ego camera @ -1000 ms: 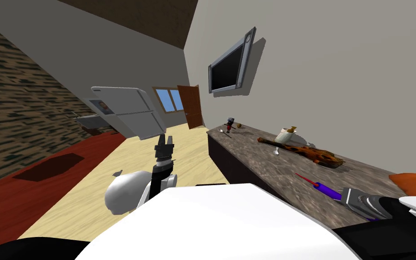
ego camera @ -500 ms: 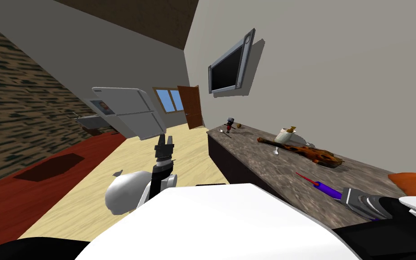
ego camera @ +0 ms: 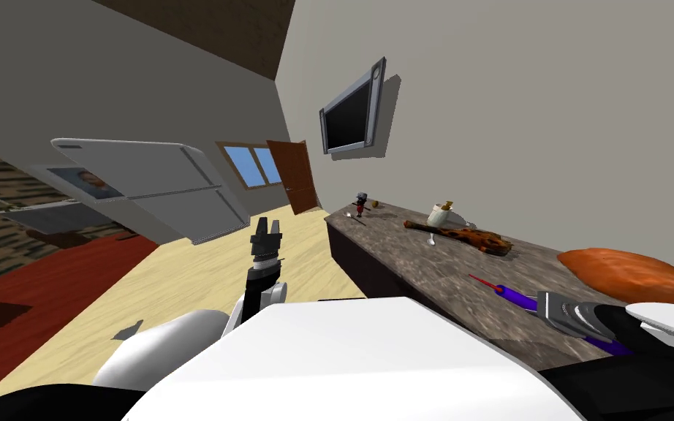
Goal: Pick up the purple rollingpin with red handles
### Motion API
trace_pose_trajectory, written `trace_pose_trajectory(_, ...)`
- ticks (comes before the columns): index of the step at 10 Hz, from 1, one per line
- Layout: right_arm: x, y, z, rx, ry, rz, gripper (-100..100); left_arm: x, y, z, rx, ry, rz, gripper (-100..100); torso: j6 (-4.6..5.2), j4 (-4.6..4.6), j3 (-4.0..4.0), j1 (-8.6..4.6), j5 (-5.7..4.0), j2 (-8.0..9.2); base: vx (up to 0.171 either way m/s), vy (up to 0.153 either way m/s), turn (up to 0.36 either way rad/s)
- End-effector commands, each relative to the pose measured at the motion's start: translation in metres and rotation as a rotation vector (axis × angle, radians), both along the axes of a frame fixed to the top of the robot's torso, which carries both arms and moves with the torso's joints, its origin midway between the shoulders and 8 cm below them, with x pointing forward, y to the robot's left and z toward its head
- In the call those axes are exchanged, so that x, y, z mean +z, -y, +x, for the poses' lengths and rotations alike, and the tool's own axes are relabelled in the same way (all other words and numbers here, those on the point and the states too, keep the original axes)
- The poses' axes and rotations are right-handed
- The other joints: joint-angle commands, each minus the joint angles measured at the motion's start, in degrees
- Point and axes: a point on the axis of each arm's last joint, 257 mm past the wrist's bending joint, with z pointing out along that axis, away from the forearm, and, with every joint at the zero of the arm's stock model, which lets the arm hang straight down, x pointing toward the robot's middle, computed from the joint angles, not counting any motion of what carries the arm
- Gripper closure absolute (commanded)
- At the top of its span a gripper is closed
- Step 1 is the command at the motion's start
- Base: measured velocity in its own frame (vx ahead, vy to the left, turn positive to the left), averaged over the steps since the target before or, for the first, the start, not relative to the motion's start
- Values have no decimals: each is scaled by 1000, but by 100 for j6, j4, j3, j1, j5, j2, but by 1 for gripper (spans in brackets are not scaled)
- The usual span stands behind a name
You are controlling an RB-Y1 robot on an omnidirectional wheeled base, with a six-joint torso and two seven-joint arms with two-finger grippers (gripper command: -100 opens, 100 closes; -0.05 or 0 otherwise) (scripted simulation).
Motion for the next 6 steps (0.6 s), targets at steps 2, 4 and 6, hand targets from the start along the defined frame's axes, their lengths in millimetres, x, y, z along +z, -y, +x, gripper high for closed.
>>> trace_pose_trajectory(2, 6, -6, 15, 68, 1, -2, 100, 0, 0, 0, 0, 0, 0, 0, 8, 1, 4, 0, 2, 6, 123, 23, -263)
trace_pose_trajectory(4, 11, -13, 27, 119, 3, -4, 100, 0, 0, 0, 0, 0, 0, 0, 4, 2, 7, -1, 4, 12, 114, 23, -236)
trace_pose_trajectory(6, 9, -11, 22, 104, 1, -3, 0, 0, 0, 0, 0, 0, 0, 0, -7, 5, 14, 0, 5, 25, 30, 12, -21)
